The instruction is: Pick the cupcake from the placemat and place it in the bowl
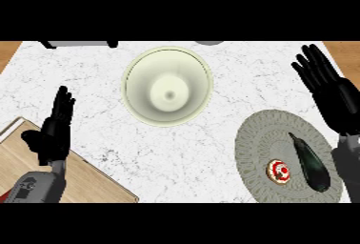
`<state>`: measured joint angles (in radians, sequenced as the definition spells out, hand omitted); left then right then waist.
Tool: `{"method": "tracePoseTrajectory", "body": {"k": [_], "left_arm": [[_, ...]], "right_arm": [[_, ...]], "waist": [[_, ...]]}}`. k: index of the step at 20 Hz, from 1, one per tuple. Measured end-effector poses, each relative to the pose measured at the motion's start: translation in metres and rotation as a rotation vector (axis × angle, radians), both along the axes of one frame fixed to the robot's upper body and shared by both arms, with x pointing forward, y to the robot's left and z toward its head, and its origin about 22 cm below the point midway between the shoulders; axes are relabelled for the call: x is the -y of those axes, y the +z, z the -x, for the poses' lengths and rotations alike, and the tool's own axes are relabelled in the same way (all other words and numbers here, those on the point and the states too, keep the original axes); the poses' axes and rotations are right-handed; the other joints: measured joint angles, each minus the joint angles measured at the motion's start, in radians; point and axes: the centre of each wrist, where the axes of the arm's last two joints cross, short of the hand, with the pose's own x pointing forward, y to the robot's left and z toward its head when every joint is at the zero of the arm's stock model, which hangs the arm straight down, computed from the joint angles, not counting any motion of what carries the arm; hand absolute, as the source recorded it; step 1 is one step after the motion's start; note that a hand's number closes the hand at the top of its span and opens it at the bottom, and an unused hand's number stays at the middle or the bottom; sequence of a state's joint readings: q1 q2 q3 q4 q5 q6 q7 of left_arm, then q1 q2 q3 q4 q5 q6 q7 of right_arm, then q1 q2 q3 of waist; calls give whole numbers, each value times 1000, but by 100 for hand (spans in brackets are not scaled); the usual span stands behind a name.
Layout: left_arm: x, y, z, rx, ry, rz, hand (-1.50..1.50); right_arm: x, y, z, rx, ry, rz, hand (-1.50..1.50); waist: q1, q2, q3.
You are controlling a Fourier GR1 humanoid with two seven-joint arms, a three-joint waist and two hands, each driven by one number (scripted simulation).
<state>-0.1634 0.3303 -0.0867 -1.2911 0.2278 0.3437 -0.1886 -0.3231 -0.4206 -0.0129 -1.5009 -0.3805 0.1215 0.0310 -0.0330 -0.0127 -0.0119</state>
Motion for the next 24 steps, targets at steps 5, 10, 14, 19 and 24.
{"method": "tracePoseTrajectory", "body": {"k": [5,10,14,19,24], "left_arm": [[22,5,-5,4,-94,8,0],[40,6,1,-39,-175,38,0],[52,15,2,-49,-213,56,0],[62,20,12,-62,-253,62,0],[69,28,9,-59,-266,57,0]], "right_arm": [[-17,-15,24,-66,270,169,150],[-6,-20,52,44,245,361,-150],[1,-57,94,116,200,177,-150],[20,-57,136,266,154,131,-150],[35,-17,152,288,83,270,-150]], "waist": [[10,6,9],[-19,-8,12],[-17,-2,14],[4,4,13],[13,8,12]]}}
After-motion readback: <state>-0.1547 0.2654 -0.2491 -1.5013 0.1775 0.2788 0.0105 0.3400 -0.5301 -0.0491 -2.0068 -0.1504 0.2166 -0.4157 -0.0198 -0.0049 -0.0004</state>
